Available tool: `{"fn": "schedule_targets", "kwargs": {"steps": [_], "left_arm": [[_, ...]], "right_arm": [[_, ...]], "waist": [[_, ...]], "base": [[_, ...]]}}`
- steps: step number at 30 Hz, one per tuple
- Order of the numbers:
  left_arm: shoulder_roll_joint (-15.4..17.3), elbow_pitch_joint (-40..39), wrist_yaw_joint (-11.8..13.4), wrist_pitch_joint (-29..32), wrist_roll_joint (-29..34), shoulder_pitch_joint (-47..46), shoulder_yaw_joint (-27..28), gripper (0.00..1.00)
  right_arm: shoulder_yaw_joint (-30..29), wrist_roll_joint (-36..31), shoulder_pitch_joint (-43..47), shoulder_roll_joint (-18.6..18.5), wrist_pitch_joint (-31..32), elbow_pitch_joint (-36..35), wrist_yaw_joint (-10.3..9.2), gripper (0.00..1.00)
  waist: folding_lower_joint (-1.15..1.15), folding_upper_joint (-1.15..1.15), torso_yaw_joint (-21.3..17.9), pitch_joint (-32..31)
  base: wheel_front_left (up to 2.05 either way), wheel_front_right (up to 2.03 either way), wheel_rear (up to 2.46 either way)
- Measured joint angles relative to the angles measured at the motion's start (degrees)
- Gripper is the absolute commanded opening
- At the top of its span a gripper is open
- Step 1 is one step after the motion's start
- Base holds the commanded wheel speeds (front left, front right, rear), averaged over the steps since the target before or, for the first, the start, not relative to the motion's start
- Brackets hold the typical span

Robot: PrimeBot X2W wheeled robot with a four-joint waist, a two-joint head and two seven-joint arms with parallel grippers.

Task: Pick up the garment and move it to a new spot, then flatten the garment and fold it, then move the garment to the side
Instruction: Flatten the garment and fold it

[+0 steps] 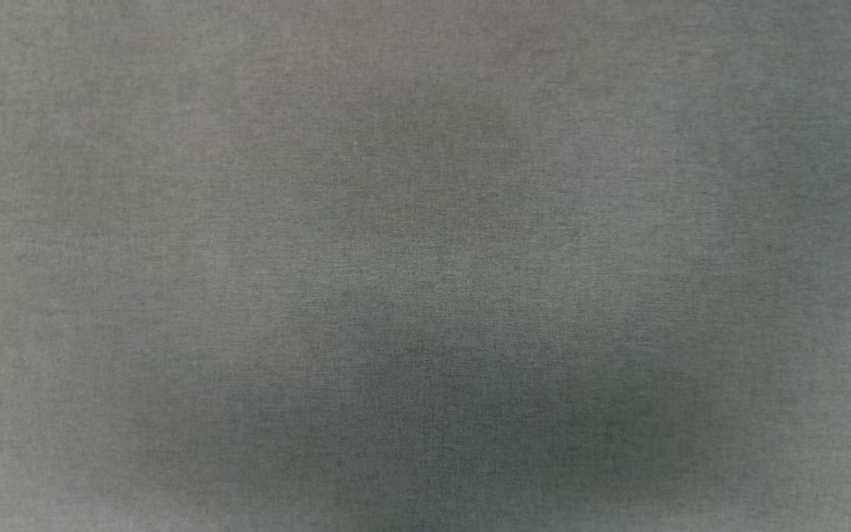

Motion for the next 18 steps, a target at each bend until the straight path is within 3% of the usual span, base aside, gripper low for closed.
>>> {"fn": "schedule_targets", "kwargs": {"steps": [3, 7, 14, 18], "left_arm": [[1.2, -3.1, 0.0, 0.0, -0.5, 3.5, -2.7, 0.00], [3.4, -8.3, 0.0, -1.1, -2.9, 14.8, -5.5, 0.00], [7.1, -17.1, 0.0, -2.5, -4.2, 35.3, -9.6, 0.00], [8.4, -22.0, 0.0, -2.6, -2.0, 43.8, -7.1, 0.00]], "right_arm": [[2.2, 1.1, 2.3, -0.2, 0.4, 1.0, -0.02, 0.00], [6.3, 5.9, 12.1, -0.9, 2.8, -0.1, -0.09, 0.00], [11.3, 16.8, 35.3, -6.3, 6.5, -10.9, -0.09, 0.00], [10.3, 22.1, 47.1, -10.0, 7.8, -18.4, -0.09, 0.00]], "waist": [[0.00, 0.00, -0.1, -0.2], [0.00, 0.00, 0.0, -0.4], [0.00, 0.00, 0.5, -1.2], [0.00, 0.00, 0.6, -2.1]], "base": [[0.00, 0.00, 0.00], [0.00, 0.00, 0.00], [0.00, 0.00, 0.00], [0.00, 0.00, 0.00]]}}
